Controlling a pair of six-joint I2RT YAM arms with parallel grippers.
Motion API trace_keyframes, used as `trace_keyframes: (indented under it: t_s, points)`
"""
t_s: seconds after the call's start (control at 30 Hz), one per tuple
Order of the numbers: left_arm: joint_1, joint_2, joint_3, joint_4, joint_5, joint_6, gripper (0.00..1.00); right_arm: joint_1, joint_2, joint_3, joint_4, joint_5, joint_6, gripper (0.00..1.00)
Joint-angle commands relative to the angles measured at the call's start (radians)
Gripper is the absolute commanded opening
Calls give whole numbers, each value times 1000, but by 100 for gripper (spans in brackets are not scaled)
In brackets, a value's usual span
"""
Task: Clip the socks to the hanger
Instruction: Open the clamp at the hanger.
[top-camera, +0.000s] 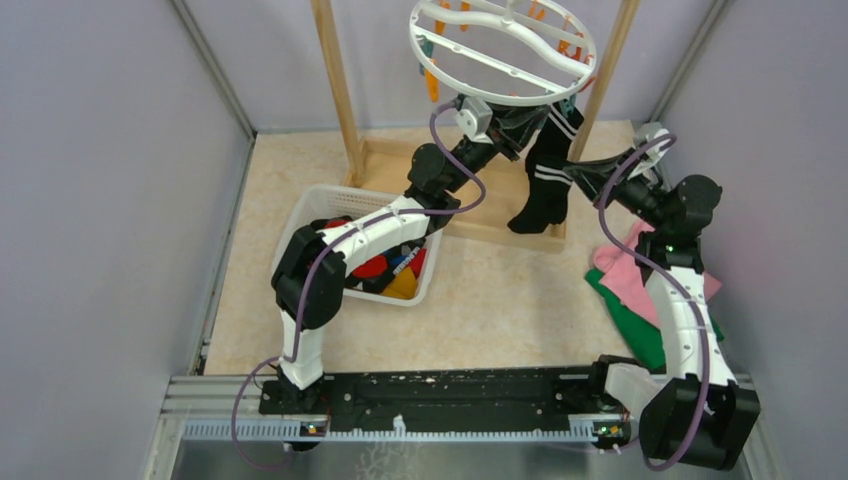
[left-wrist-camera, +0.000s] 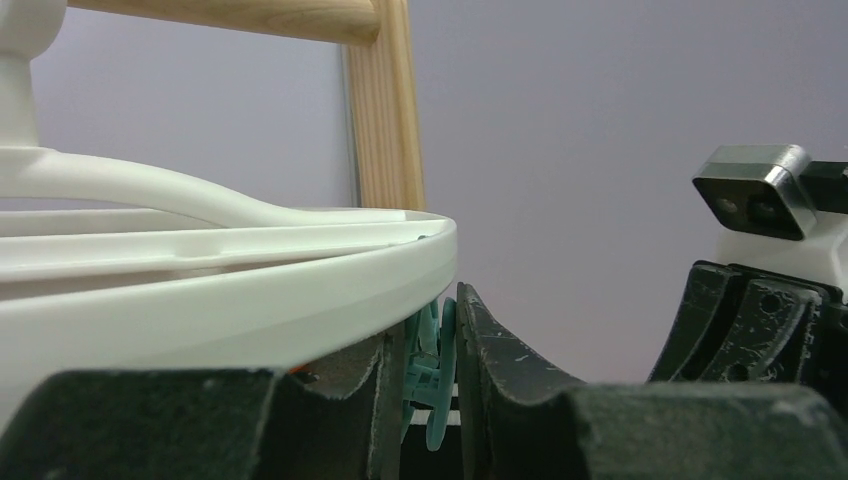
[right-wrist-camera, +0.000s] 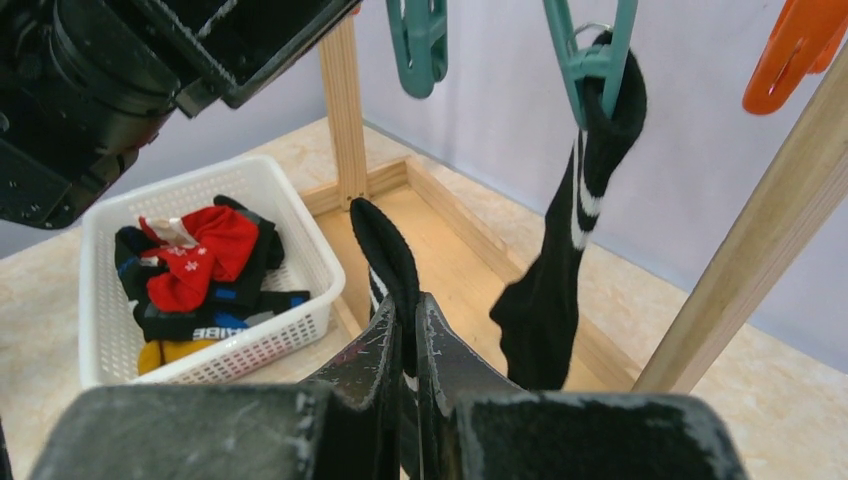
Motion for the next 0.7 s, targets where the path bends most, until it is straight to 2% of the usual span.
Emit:
trace_keyframes:
  t_s: [0.0,0.23,0.67]
  points:
    - [-7,-30,24,45,7,-45,0,-3,44,83,115,-31,86,0]
    - [-6,-40,14,56,11,-72,0,38,174,202,113,-74,147,0]
    - [-1,-50,-4,74,23,-107,0,100,271,293,141,-93,199,0]
